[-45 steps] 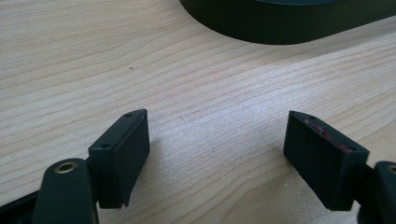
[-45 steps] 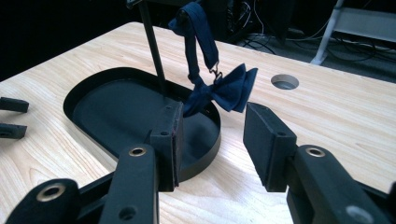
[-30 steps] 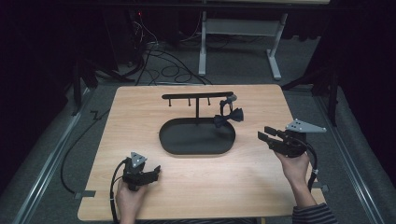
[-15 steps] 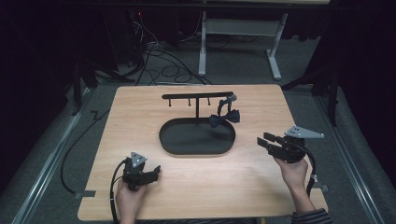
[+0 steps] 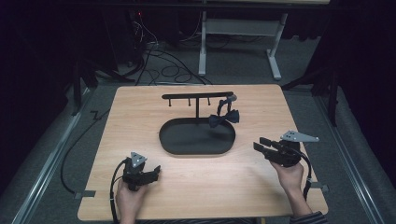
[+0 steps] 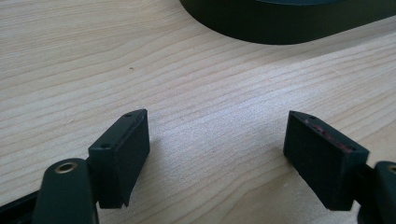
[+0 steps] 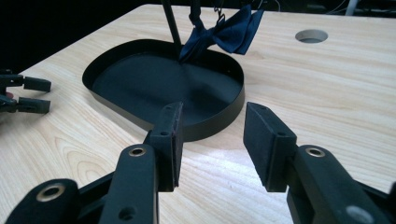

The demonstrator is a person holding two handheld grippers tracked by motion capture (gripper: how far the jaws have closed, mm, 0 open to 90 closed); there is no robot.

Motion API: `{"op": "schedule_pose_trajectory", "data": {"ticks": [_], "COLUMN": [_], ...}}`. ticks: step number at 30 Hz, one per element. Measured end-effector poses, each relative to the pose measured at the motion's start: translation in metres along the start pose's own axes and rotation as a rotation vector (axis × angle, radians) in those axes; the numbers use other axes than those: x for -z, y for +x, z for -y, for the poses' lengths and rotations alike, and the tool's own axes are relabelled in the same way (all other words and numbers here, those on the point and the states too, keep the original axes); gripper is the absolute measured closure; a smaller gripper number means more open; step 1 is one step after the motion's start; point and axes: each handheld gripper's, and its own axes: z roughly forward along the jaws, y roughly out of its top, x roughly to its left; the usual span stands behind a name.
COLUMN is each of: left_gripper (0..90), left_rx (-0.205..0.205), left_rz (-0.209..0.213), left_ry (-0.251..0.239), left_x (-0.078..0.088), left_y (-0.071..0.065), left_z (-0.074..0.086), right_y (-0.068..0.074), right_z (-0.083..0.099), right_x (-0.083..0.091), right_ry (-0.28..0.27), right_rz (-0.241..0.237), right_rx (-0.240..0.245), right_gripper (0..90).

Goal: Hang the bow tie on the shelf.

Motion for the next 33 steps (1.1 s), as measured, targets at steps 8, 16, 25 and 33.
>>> {"op": "schedule_pose_trajectory", "data": {"ticks": [8,16,25,33], "left_gripper": [23.1,23.1,23.1,23.1], "left_rx": [0.000,0.000,0.000,0.000], "left_rz": [0.000,0.000,0.000,0.000], "left_ry": [0.000,0.000,0.000,0.000], "left_x": [0.000,0.000,0.000,0.000], "left_y": [0.000,0.000,0.000,0.000], "left_z": [0.000,0.000,0.000,0.000], "right_y": [0.002,0.004,0.007,0.009], "right_z": [0.006,0.010,0.018,0.022], "right_x": [-0.005,-0.010,-0.017,-0.023], "right_ry": [0.014,0.029,0.053,0.069], "right_rz": [-0.015,-0.025,-0.026,-0.024], "right_rx": [-0.003,-0.008,-0.008,-0.002], "right_gripper": [59.5,59.4,59.3,59.3]}}
